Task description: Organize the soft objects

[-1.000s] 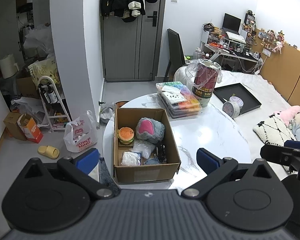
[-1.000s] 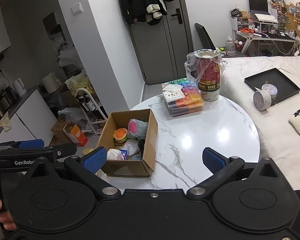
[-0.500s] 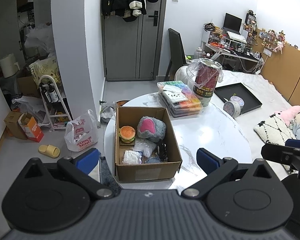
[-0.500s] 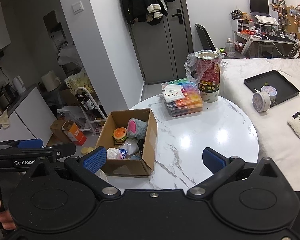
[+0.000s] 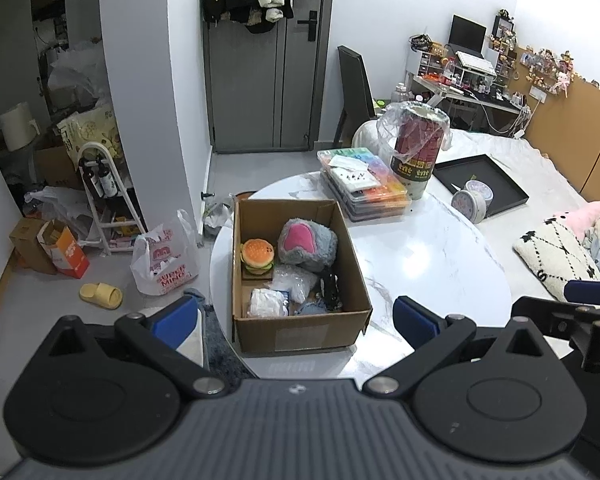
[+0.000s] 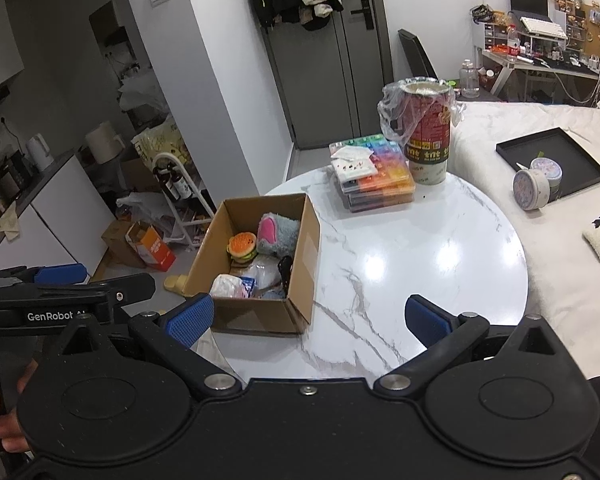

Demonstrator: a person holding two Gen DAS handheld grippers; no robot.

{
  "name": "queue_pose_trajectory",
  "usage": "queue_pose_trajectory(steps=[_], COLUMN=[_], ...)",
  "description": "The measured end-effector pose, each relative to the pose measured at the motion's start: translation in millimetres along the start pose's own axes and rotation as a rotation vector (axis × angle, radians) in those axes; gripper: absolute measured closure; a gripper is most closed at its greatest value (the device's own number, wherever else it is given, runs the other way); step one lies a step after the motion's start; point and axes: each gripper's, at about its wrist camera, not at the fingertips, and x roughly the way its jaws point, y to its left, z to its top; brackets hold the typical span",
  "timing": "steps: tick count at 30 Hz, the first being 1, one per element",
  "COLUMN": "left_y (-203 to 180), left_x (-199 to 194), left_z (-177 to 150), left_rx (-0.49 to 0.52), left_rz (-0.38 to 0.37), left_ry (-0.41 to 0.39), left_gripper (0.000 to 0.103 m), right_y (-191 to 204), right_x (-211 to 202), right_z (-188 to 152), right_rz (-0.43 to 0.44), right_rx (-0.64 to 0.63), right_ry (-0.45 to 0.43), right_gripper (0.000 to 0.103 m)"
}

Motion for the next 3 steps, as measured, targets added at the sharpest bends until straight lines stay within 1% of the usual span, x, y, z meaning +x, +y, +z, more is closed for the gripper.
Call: queue_pose_trajectory(steps=[3], left_y=[0.7], left_x=[5.6], left_z=[-1.4], left_rx=[-0.005], left_rz=[0.001], left_ry=[0.009], left_gripper=[0.000], right_y=[-1.5], right_x=[6.5], right_z=[-0.8], right_rz=[-0.003], right_rx=[0.004], right_ry=[0.016], right_gripper=[0.000])
